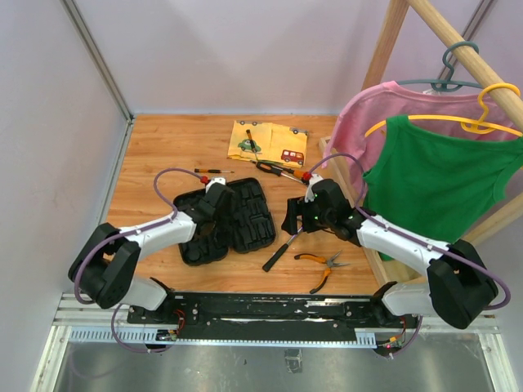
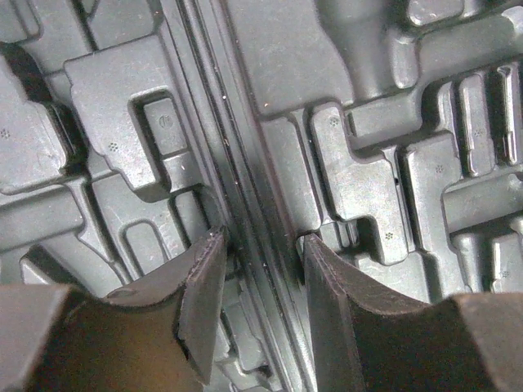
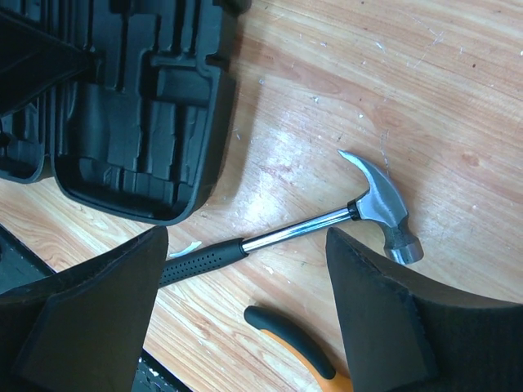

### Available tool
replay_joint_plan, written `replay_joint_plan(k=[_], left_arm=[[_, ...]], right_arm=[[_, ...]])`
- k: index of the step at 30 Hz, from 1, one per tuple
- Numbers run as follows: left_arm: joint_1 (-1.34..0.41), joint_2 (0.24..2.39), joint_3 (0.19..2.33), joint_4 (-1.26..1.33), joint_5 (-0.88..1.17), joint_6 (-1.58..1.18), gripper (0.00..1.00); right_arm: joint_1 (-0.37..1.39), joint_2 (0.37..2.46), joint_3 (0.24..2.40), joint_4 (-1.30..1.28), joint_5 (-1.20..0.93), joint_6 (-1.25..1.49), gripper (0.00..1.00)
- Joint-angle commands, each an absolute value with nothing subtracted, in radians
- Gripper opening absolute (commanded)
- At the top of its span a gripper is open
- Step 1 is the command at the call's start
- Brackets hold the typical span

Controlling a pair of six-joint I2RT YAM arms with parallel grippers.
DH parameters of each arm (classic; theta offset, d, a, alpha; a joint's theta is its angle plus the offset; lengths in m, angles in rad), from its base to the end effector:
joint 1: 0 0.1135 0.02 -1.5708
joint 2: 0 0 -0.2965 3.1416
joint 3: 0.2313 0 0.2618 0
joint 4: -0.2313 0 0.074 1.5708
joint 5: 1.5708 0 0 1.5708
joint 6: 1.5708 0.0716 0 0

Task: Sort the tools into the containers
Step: Move the storage box to the center of the board.

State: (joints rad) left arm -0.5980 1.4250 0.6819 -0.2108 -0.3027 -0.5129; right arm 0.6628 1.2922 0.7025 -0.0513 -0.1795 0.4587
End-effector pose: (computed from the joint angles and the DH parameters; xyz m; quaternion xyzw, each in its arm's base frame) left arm 0.2496 -0.1442 0.1625 -0.0057 0.9430 -0.0362 0.3307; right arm 0.2281 0.1943 0.2204 -0.1307 0.8815 0.3053 0.3355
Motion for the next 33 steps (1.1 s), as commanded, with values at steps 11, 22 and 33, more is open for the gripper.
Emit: replay_joint_plan(k=[11, 22, 33], left_arm=[[-0.661, 1.433, 0.628, -0.253, -0.194, -0.479, 0.47], [-0.661, 1.526, 0.717, -0.163, -0.126, -0.462, 0.47], [-0.663, 1.598, 0.808, -0.170, -0.148, -0.435, 0.52]], right_arm=[[0.652, 1.218, 0.697, -0.210, 0.083, 0.564, 0.87], [0.629, 1.125, 0.663, -0.278, 0.164, 0.624, 0.99], [0.622, 1.066, 0.653, -0.309, 0.139, 0.662, 0.99]])
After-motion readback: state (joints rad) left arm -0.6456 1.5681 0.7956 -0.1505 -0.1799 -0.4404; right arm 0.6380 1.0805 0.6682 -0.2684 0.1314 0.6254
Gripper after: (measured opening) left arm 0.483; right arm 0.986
